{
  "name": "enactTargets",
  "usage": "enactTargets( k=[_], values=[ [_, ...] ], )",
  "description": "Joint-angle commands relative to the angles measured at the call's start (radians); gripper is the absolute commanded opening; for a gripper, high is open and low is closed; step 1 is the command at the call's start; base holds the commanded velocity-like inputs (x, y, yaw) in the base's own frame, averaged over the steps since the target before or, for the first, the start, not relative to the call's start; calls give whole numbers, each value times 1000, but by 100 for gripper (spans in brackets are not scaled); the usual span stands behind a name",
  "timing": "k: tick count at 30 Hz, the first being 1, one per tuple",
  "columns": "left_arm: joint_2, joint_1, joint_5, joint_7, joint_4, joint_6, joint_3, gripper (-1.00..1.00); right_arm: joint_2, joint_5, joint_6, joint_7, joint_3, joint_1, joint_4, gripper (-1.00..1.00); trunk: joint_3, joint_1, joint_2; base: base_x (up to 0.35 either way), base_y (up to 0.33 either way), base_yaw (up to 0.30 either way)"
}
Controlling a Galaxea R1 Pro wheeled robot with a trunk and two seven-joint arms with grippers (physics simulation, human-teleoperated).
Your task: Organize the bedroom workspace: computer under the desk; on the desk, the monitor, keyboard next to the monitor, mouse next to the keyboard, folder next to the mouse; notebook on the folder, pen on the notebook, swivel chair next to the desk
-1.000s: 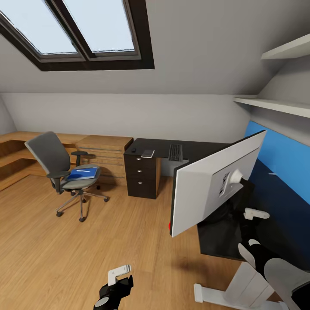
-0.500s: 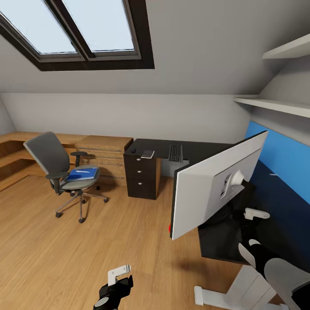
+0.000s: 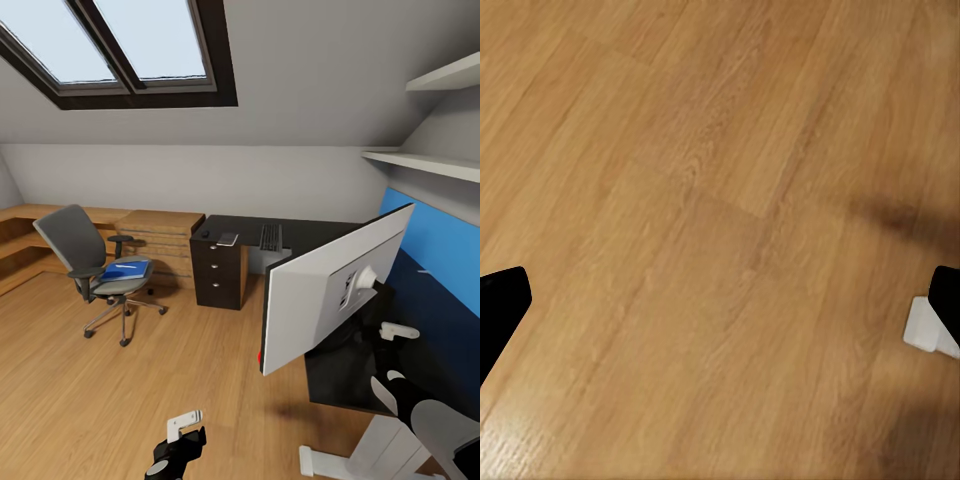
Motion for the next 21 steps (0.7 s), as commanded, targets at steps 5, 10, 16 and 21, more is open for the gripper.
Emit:
enactTargets(
  k=[5,10,16,21],
  values=[
    [1,-1,4,8,-2,3,-3,100,0,-2,-1,-8,9,-1,-1,100,-1,0,-1,3,-4,0],
    [1,-1,4,8,-2,3,-4,100,0,-2,-1,-8,9,-1,-1,100,-1,0,-1,97,-1,0],
    [0,-1,4,8,-2,4,-4,100,0,-2,-2,-8,9,-1,-1,100,-1,0,-1,69,0,0],
    [0,-1,4,8,-2,4,-4,100,0,-2,-1,-8,9,-1,-1,100,-1,0,-1,13,0,0]
  ],
)
